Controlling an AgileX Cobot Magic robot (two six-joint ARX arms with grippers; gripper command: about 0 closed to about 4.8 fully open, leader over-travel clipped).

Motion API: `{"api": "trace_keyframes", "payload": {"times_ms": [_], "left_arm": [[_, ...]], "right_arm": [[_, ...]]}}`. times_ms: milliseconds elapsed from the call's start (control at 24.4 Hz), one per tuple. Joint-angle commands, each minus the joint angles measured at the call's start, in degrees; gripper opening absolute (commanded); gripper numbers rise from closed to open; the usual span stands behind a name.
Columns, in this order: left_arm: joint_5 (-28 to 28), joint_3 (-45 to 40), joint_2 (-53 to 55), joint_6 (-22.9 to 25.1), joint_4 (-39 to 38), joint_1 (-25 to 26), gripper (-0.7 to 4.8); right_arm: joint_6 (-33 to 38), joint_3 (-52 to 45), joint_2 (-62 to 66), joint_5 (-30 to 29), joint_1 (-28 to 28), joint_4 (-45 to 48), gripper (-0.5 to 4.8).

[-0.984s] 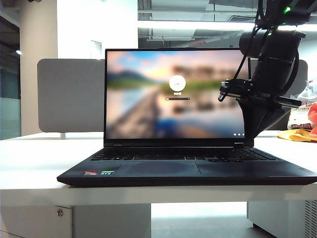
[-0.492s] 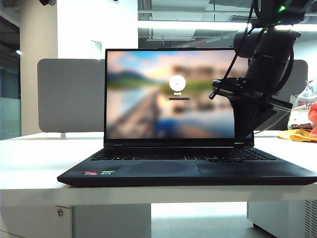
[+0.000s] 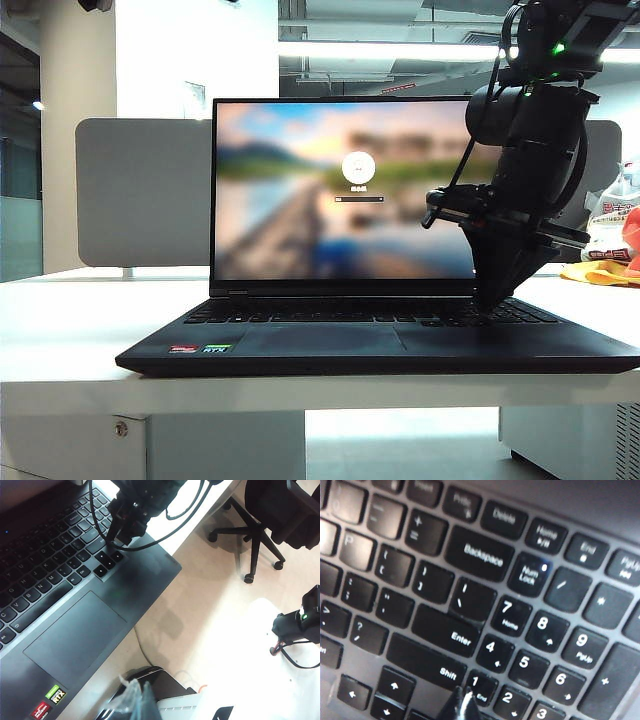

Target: Open the lid of the laptop and use the keypad to enter the password "123".

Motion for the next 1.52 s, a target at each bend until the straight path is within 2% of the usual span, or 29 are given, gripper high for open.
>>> {"api": "trace_keyframes", "payload": {"times_ms": [41, 492, 697, 1025, 1517], "left_arm": [[0.2, 0.24, -0.15, 0.26, -0.09, -0.02, -0.06], [0.17, 0.24, -0.15, 0.24, -0.31, -0.02, -0.06], [0.17, 0.24, -0.15, 0.68, -0.35, -0.02, -0.06], [0.17, 0.24, -0.17, 1.11, -1.36, -0.02, -0.06], [0.17, 0.24, -0.15, 1.11, -1.22, -0.02, -0.06]], "right_arm": [[-0.02, 0.13, -0.15, 1.11, 0.04, 0.83, -0.06], [-0.55, 0.26, 1.95, 2.64, 0.0, 0.22, -0.06], [-2.25, 0.26, -4.39, 9.49, 0.0, 3.15, -0.06], [-2.16, -0.24, -2.01, 7.87, -0.02, 1.18, -0.06], [-2.03, -3.98, -4.02, 6.43, -0.02, 4.81, -0.06]]}}
